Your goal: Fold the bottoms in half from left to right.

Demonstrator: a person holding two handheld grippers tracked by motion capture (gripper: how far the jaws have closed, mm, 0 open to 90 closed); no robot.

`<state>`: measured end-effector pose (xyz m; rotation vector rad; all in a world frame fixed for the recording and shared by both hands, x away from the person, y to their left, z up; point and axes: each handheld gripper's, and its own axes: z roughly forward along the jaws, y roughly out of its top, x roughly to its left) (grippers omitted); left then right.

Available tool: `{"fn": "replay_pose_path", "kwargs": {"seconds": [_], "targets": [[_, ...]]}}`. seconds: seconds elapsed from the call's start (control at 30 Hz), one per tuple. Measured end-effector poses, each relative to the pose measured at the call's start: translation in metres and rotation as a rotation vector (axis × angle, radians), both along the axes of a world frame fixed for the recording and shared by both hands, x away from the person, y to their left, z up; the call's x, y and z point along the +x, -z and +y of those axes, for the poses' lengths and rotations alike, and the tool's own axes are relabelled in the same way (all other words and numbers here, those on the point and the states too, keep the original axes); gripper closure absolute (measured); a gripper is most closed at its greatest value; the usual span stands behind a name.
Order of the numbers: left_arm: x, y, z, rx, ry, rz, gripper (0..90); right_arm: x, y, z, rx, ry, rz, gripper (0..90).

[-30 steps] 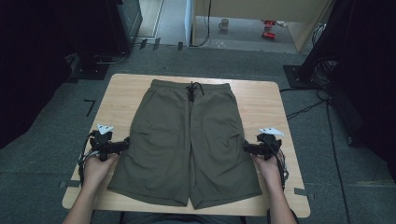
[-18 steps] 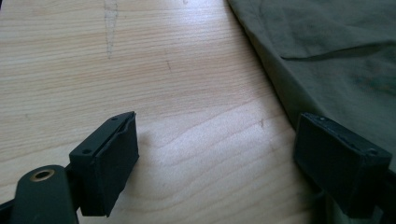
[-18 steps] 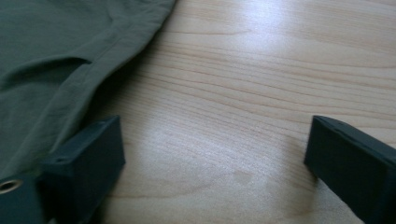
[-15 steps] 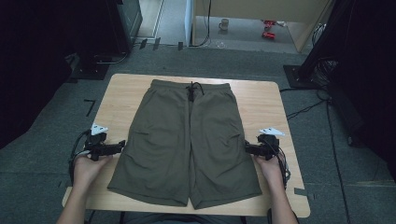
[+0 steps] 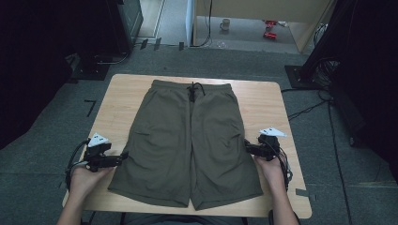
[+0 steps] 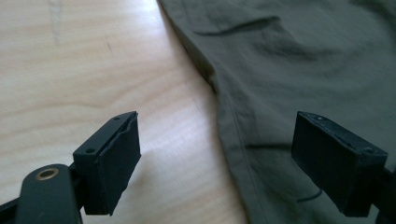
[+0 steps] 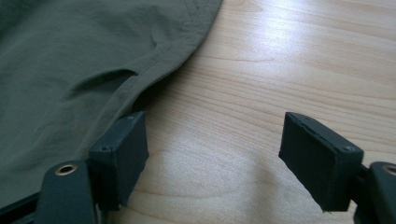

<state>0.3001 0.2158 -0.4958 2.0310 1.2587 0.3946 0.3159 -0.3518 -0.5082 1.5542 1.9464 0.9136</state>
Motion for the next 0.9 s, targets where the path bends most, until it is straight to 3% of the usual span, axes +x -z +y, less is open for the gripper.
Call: {"fn": "replay_pose_path", "kwargs": {"seconds": [0.23,0.33,0.4,0.57,0.6,0.73,0.8,0.9], "targets": [[-0.010,0.005,-0.006,0.027,0.037,0.005,15.9,-0.002,-0.009,0.004,0.050,-0.043,-0.039,32.0],[-0.015,0.007,-0.008,0.039,0.052,0.004,15.9,-0.002,-0.010,0.006,0.071,-0.054,-0.033,34.3],[-0.018,0.009,-0.008,0.046,0.056,0.009,15.9,-0.002,-0.011,0.008,0.123,-0.065,-0.009,36.1],[-0.021,0.012,-0.009,0.052,0.070,0.017,15.9,-0.001,-0.013,0.013,0.098,-0.084,-0.018,37.7],[-0.021,0.013,-0.009,0.053,0.072,0.014,15.9,0.003,-0.014,0.014,0.084,-0.090,0.015,36.4],[-0.022,0.014,-0.014,0.068,0.081,0.000,15.8,0.009,-0.018,0.017,0.068,-0.091,0.015,37.1],[-0.024,0.016,-0.019,0.105,0.095,-0.026,15.8,0.015,-0.025,0.020,0.052,-0.090,0.022,36.8],[-0.025,0.016,-0.021,0.098,0.098,-0.032,16.1,0.019,-0.031,0.028,0.055,-0.113,0.016,36.8]]}}
